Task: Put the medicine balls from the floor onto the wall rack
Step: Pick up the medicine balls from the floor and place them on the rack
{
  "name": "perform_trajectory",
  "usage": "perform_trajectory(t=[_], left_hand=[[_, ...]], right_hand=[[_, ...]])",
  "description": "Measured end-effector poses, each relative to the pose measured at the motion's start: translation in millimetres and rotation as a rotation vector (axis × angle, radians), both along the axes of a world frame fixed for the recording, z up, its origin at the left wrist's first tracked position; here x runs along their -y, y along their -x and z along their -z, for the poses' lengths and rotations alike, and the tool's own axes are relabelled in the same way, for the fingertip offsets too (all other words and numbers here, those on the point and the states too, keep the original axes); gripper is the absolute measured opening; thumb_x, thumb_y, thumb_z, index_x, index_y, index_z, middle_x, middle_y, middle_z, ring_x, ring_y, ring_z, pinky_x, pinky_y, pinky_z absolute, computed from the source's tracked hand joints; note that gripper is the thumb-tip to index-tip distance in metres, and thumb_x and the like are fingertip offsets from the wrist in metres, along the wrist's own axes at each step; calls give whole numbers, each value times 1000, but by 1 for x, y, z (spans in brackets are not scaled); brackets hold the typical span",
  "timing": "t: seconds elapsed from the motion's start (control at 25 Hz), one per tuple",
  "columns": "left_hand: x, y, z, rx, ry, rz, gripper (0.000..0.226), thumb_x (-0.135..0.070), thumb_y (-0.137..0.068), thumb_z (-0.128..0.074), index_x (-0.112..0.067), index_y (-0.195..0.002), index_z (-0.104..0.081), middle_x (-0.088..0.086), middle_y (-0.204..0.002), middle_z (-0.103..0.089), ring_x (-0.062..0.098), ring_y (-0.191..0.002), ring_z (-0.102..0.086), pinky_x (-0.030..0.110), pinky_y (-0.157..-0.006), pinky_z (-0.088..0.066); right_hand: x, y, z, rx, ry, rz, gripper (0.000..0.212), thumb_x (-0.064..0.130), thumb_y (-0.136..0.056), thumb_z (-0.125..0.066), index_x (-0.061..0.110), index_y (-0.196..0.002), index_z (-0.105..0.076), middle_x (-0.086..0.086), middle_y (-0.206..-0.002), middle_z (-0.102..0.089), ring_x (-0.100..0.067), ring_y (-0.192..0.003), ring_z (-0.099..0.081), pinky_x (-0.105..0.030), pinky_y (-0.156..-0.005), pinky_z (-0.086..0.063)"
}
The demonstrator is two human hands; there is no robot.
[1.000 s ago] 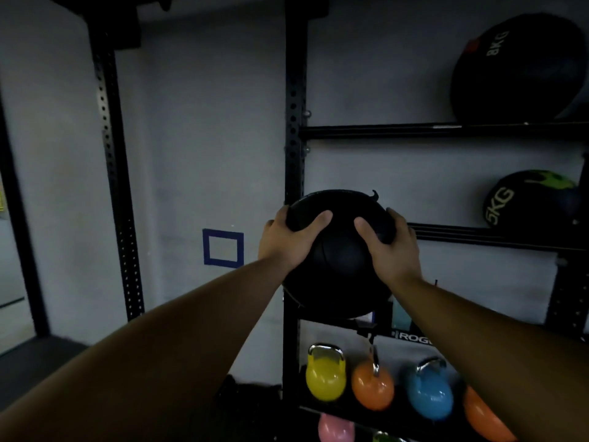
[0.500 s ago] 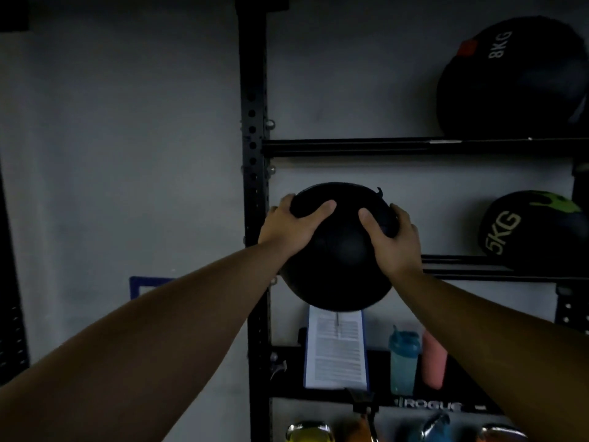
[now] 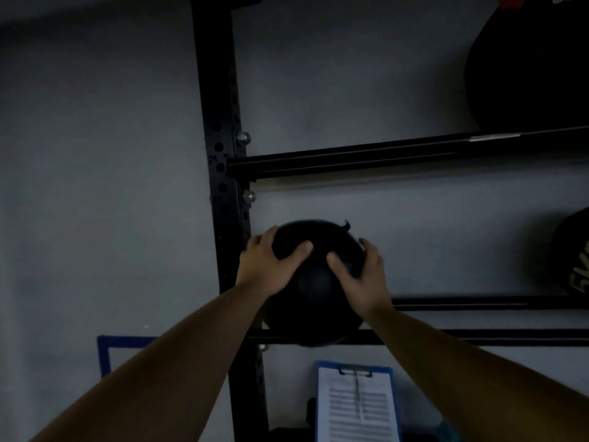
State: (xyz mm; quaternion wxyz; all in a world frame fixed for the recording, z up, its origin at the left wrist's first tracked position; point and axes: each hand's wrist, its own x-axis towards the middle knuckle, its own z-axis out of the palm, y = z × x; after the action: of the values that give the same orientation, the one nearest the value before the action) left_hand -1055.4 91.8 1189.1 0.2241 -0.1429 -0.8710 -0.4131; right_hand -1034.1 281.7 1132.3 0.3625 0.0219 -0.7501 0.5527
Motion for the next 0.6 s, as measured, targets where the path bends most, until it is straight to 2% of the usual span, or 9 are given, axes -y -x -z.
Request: perform_trajectory(t=[0.08, 0.16, 0.2, 0.28, 0.36, 0.48, 0.6], left_hand=[[-7, 35, 11, -67, 90, -77, 116, -96, -72, -54, -41, -170, -23, 3, -177, -27, 40, -161, -28, 57, -127, -33], [-14, 63, 22, -155, 120, -95, 116, -96, -71, -50, -39, -169, -30, 1, -177, -31, 34, -162, -28, 53, -130, -29], [-19, 75, 29, -205, 159, -84, 115, -95, -71, -49, -37, -169, -33, 0, -176, -34, 30, -162, -28, 48, -131, -27], [-29, 96, 44, -268, 209, -65, 109, -91, -74, -49, -35, -167, -39, -3, -174, -38, 24, -160, -31, 41, -129, -27], [-31, 114, 47, -315, 188, -90, 101, -89, -75, -50, -38, -163, -46, -4, -169, -46, 24, -155, -39, 41, -127, -33], [-30, 122, 45, -319, 152, -89, 96, -86, -78, -55, -37, -159, -50, -3, -164, -52, 24, -151, -46, 48, -123, -40], [-32, 102, 41, -251, 183, -102, 101, -87, -77, -52, -36, -163, -43, -4, -170, -43, 23, -156, -40, 51, -125, -39]], right_hand=[[-2, 49, 11, -23, -94, -60, 91, 79, -85, -60, 37, -160, -32, -6, -161, -35, -31, -146, -38, -49, -119, -37], [-17, 95, 19, -17, -30, -82, 73, 71, -94, -56, 36, -157, -43, -6, -154, -45, -26, -138, -47, -42, -115, -41], [-26, 114, 25, -2, 32, -85, 69, 74, -94, -52, 35, -151, -52, -6, -147, -53, -23, -132, -53, -39, -112, -44], [-46, 144, 43, 4, 102, -79, 75, 87, -89, -42, 36, -140, -63, -4, -134, -65, -25, -124, -63, -43, -109, -51], [-54, 165, 52, -9, 119, -78, 79, 92, -87, -38, 37, -137, -65, -2, -129, -68, -24, -119, -66, -48, -104, -55], [-55, 174, 48, 10, 95, -88, 86, 95, -85, -33, 36, -141, -61, -3, -130, -67, -26, -119, -66, -50, -104, -55], [-55, 154, 43, 101, 25, -95, 90, 94, -86, -27, 36, -150, -52, -9, -134, -65, -32, -124, -64, -47, -109, -51]])
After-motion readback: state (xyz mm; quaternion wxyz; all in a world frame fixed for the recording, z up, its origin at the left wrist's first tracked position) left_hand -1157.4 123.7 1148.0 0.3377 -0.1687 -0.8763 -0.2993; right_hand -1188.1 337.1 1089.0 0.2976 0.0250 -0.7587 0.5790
